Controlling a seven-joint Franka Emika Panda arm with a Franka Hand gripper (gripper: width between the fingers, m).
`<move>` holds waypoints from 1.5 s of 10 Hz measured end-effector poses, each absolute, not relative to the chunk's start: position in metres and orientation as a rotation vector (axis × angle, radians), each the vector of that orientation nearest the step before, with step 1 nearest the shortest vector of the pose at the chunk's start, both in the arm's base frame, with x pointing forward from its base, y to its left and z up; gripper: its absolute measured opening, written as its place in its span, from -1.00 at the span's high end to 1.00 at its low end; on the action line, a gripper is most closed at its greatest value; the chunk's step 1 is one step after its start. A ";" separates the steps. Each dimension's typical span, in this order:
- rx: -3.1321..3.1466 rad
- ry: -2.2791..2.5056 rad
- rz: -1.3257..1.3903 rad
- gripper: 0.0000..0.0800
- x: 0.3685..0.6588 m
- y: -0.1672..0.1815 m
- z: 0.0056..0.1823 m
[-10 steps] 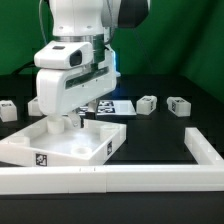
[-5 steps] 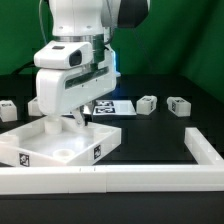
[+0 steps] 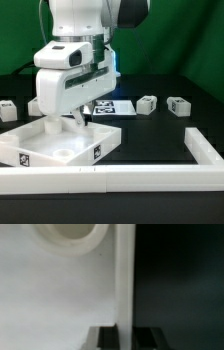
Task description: Assemble square table
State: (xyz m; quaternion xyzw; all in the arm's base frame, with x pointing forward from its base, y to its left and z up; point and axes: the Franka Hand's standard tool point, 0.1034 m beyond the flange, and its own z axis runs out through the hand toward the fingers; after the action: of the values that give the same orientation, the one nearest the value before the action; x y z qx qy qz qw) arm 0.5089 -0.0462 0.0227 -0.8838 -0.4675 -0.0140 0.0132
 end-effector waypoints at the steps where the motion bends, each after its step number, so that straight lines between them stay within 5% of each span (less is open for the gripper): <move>1: -2.684 -1.605 -0.052 0.86 0.516 -0.033 0.026; 3: -2.583 -1.762 -0.068 0.86 0.518 -0.001 0.028; 8: -2.593 -1.770 -0.110 0.86 0.515 0.004 0.025; 15: -2.341 -2.163 -0.287 0.86 0.537 0.056 0.023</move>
Offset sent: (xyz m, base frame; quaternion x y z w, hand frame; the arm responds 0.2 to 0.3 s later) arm -0.0126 0.0333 0.0087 -0.0863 0.0189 0.0396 0.9953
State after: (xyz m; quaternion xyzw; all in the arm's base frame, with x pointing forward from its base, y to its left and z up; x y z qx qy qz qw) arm 0.5370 0.0558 0.0227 -0.7312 -0.6756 -0.0896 -0.0293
